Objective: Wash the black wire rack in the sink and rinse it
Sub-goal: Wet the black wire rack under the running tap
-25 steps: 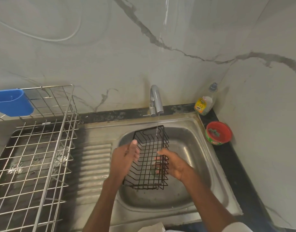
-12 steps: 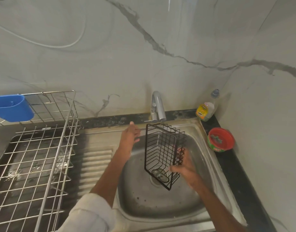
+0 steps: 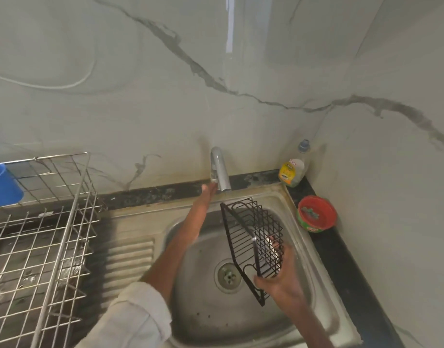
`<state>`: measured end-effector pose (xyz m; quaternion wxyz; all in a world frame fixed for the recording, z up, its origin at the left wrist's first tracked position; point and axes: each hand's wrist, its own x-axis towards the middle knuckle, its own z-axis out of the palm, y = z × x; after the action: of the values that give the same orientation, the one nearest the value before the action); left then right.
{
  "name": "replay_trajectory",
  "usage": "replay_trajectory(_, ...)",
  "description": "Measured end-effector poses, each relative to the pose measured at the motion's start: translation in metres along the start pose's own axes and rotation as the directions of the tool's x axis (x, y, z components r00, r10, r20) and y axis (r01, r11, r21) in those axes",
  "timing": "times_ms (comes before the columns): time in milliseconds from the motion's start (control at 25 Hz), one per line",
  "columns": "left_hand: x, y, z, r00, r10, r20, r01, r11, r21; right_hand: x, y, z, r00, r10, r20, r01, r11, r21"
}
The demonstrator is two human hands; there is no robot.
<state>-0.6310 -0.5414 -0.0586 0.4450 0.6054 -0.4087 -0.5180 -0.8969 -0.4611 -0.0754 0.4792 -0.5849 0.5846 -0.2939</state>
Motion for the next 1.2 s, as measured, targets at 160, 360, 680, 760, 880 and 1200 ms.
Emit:
replay_trajectory(160,-0.014,0.008,-0.017,0.992,0.009,0.126,-0.042,0.966,0.255,-0.012,-0.007,0.009,0.994,-0.099,-0.046,0.093,0.990,-0.107)
replay_trajectory(360,-0.047,0.005,-0.007,0.998,-0.014,-0.065,0.024,0.989,0.148,-0.033,-0.012,0.000,0.969,-0.245,-0.044,0.224,0.935,-0.276)
replay_trajectory(680,-0.157,-0.018,0.032,0.849,-0.510,-0.136,0.272,0.644,-0.715,-0.060,-0.022,0.006,0.852,-0.456,0.257,0.471,0.453,-0.757)
replay_trajectory(760,-0.162,-0.022,0.030,0.825,-0.521,-0.219,0.196,0.628,-0.753,-0.062,-0.037,0.002,0.800,-0.485,0.352,0.549,0.357,-0.756)
replay_trajectory(880,-0.174,-0.032,0.009,0.819,-0.546,-0.179,0.186,0.546,-0.817,-0.059,-0.064,-0.031,0.855,-0.492,0.162,0.504,0.719,-0.478)
replay_trajectory(1200,-0.175,-0.024,0.013,0.918,-0.382,-0.106,0.163,0.606,-0.778,-0.027,-0.066,-0.057,0.974,0.222,0.035,-0.222,0.929,0.294)
